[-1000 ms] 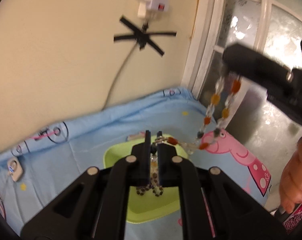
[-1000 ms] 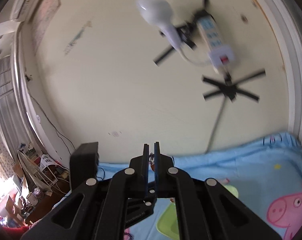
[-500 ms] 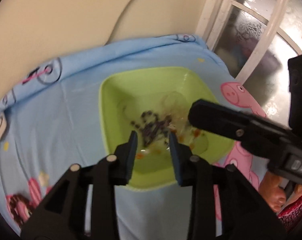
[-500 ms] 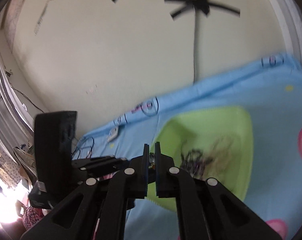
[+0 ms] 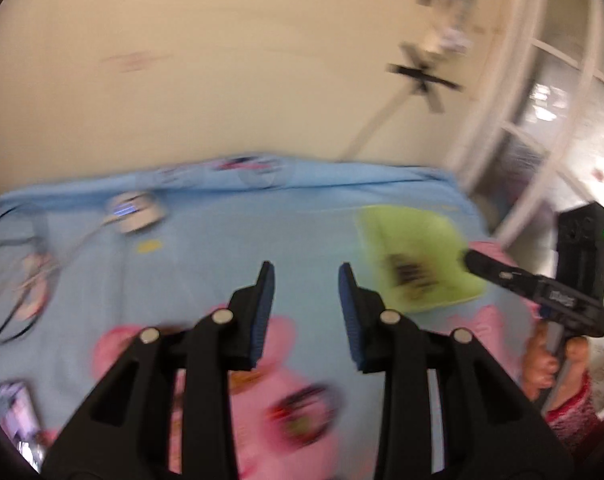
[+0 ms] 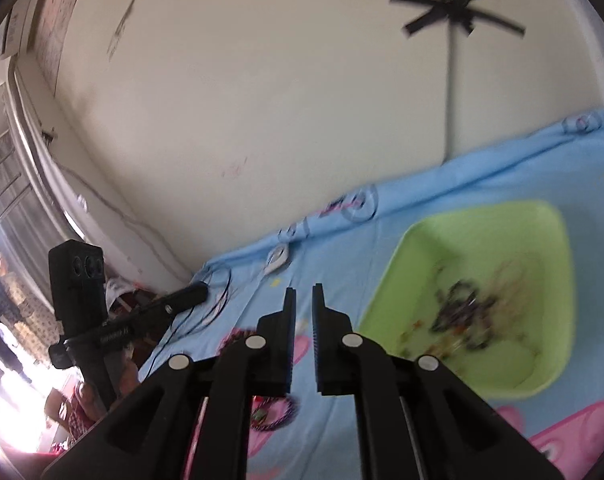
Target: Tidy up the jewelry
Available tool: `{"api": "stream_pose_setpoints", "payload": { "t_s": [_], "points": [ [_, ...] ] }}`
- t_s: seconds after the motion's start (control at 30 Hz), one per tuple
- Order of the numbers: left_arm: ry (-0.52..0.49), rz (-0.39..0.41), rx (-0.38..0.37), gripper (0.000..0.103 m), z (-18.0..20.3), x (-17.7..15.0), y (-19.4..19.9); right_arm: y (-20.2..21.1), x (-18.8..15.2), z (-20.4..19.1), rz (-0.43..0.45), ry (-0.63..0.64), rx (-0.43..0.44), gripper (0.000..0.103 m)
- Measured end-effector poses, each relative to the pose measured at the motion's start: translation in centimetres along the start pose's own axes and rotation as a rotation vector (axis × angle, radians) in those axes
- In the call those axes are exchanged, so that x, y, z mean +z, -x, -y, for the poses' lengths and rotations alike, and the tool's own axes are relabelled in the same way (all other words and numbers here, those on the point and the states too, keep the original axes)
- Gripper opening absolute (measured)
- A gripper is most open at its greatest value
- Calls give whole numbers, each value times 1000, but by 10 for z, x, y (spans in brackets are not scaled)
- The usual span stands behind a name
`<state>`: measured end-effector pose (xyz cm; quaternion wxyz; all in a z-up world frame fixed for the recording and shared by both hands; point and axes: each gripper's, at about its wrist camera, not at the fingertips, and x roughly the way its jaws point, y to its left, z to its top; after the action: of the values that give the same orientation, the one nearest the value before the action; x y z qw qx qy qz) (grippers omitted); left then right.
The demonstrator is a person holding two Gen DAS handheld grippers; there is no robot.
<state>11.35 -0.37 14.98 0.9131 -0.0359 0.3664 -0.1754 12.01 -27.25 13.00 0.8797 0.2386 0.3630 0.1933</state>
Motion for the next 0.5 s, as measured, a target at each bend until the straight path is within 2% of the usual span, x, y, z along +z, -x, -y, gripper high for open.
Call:
{"api": "stream_pose_setpoints", "payload": {
  "t_s": [0.07, 0.27, 0.37, 0.5],
  "points": [
    [56, -22, 92, 31, -36, -16, 9, -24, -14, -5, -67, 4, 0, 0],
    [185, -78, 192, 31, -104, -56, 12, -83, -51, -21, -225, 26, -23, 0],
    [249, -97, 179, 31, -126, -75, 10, -97, -63, -31, -265, 58, -27, 0],
    [237, -98, 129, 31, -123, -86, 5, -103, -75, -37, -303, 68, -7, 0]
  ]
}}
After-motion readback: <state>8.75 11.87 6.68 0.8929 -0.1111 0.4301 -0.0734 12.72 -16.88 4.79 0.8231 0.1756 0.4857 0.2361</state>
